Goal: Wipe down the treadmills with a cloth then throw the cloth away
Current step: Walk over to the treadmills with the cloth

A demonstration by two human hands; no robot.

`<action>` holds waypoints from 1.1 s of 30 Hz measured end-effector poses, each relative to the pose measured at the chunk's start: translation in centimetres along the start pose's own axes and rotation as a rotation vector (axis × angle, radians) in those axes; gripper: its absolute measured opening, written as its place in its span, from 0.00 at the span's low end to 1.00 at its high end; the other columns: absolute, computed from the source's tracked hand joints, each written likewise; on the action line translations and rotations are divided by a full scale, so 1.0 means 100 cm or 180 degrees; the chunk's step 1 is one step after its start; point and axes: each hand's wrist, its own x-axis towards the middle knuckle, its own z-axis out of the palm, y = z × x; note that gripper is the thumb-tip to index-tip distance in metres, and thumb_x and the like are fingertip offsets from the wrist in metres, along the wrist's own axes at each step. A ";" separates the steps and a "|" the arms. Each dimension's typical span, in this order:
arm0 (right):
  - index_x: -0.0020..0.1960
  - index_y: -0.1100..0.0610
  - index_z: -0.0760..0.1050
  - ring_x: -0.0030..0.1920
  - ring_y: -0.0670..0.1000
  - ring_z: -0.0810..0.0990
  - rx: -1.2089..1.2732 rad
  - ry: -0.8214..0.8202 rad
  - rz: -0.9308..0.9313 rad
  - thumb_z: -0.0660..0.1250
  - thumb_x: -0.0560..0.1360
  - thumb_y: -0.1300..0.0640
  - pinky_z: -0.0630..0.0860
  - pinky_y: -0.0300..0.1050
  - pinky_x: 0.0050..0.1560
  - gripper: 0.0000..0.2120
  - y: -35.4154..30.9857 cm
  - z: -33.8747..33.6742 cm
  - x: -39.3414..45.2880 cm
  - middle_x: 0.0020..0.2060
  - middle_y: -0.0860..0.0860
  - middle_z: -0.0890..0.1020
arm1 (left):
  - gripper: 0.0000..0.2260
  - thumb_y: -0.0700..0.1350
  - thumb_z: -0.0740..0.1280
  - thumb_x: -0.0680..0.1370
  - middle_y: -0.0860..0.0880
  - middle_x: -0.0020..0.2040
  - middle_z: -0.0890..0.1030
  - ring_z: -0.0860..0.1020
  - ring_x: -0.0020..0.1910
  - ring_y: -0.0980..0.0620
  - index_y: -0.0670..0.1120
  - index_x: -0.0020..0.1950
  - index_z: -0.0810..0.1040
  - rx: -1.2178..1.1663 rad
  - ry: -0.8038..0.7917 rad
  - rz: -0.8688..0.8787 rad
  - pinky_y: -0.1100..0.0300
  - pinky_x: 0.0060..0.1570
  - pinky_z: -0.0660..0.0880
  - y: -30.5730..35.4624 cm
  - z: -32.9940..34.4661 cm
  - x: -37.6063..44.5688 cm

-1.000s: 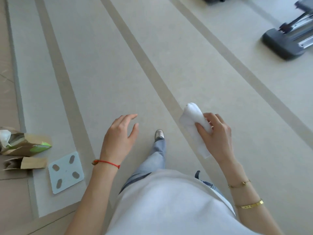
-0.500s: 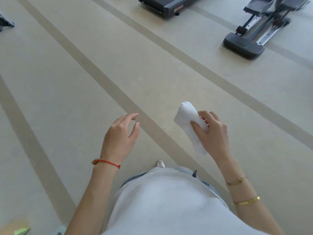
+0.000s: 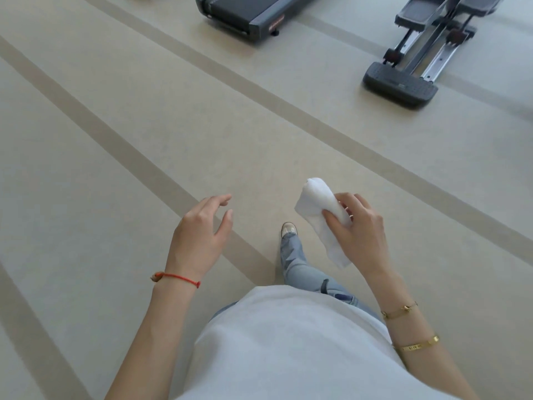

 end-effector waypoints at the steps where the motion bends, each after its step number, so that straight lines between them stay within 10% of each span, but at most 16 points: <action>1: 0.52 0.52 0.77 0.38 0.51 0.75 -0.0004 -0.0011 -0.0017 0.69 0.74 0.55 0.70 0.45 0.38 0.07 0.002 0.001 0.023 0.43 0.46 0.76 | 0.13 0.45 0.65 0.81 0.50 0.58 0.82 0.79 0.58 0.50 0.46 0.64 0.78 -0.0004 0.0002 -0.0001 0.56 0.57 0.74 0.003 0.003 0.023; 19: 0.52 0.52 0.77 0.39 0.46 0.72 -0.0008 0.0075 -0.0165 0.70 0.75 0.53 0.65 0.33 0.37 0.07 0.020 0.026 0.426 0.44 0.46 0.76 | 0.12 0.43 0.65 0.80 0.49 0.56 0.82 0.80 0.57 0.49 0.45 0.63 0.79 -0.0049 0.0095 0.0035 0.56 0.58 0.74 0.033 0.030 0.414; 33: 0.52 0.55 0.78 0.40 0.50 0.76 -0.0042 0.0285 -0.0023 0.71 0.74 0.56 0.72 0.46 0.39 0.07 0.019 0.074 0.753 0.43 0.48 0.77 | 0.12 0.43 0.64 0.80 0.49 0.58 0.82 0.79 0.58 0.50 0.45 0.63 0.78 -0.0026 0.0101 0.0326 0.56 0.59 0.74 0.028 0.037 0.777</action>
